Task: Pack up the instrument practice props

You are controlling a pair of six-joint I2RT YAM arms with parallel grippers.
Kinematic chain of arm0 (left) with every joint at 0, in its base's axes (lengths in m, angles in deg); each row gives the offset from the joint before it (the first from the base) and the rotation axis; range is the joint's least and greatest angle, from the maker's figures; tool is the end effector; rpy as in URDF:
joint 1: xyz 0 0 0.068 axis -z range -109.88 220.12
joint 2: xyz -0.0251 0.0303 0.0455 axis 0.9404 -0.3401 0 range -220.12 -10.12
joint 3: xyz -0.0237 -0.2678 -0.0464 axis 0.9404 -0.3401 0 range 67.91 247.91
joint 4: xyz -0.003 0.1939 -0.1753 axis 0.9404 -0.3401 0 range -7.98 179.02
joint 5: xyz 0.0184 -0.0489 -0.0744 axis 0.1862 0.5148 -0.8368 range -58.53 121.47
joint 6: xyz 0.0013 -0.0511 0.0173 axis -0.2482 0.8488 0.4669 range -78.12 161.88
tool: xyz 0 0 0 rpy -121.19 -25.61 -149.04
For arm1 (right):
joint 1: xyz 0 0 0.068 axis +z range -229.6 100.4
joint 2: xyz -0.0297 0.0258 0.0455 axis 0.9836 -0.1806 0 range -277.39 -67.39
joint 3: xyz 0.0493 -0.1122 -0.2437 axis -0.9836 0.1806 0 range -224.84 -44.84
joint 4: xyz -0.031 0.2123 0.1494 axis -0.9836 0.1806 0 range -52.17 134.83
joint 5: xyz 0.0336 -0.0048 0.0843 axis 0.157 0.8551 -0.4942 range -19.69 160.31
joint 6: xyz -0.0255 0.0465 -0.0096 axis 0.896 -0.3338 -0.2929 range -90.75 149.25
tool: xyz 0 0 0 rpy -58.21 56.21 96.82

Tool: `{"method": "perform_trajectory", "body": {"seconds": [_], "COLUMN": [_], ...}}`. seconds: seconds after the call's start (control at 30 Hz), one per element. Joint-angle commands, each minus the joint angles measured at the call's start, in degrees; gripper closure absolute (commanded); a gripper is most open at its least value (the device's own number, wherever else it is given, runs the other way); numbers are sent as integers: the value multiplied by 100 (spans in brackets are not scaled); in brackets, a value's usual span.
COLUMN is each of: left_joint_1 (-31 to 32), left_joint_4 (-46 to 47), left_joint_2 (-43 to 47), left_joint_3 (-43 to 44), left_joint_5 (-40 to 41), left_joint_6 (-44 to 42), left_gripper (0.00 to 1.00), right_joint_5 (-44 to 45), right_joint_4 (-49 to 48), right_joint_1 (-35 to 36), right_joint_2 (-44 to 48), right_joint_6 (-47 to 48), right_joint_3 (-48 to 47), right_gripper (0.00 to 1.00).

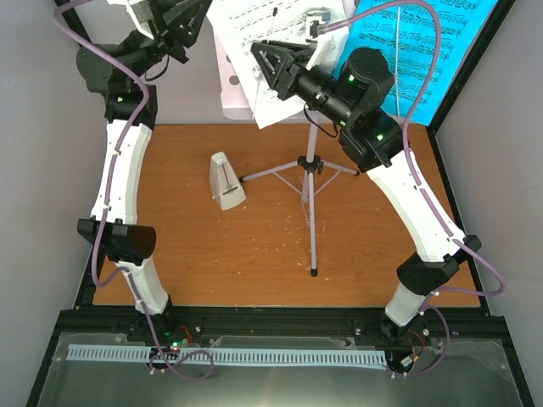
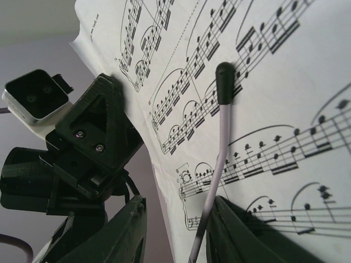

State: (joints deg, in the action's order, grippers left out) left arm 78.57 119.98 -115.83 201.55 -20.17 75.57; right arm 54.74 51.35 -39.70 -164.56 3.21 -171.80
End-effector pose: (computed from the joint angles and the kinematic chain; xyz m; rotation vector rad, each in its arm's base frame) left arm 0.3217 -0.0761 0.6176 0.7744 0.7105 -0.9135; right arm 0.2544 0.2251 0.5795 -0.4120 1.3262 1.1482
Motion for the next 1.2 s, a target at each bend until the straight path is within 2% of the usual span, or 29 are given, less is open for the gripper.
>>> {"method": "perform_trajectory", "body": {"seconds": [0.0, 0.17, 0.33, 0.47, 0.73, 1.0, 1.17], "left_joint_1": [32, 31, 34, 30, 33, -106, -614], "left_joint_4": [306, 368, 277, 17, -797, -1562, -1830], "left_joint_2": [-102, -36, 90, 135, 346, 745, 1359], "left_joint_3": [175, 119, 1, 43, 34, -84, -739], "left_joint_5": [-35, -90, -102, 20, 409, 1029, 1463], "left_joint_6": [154, 146, 77, -17, -384, -465, -255], "left_gripper": [90, 99, 100, 100, 100, 100, 100], "right_joint_5": [96, 148, 116, -55, -38, 215, 354], "right_joint_4": [18, -22, -51, -214, -1202, -1035, -902], "right_joint_1": [27, 27, 26, 27, 27, 27, 27], "right_joint_2": [-156, -178, -190, -129, 386, 353, 321], "right_joint_6": [-16, 3, 49, 242, 752, 779, 813], "right_joint_3": [-248, -252, -229, -83, 1158, 1069, 1008], "right_gripper": [72, 82, 97, 97, 97, 97, 97]}}
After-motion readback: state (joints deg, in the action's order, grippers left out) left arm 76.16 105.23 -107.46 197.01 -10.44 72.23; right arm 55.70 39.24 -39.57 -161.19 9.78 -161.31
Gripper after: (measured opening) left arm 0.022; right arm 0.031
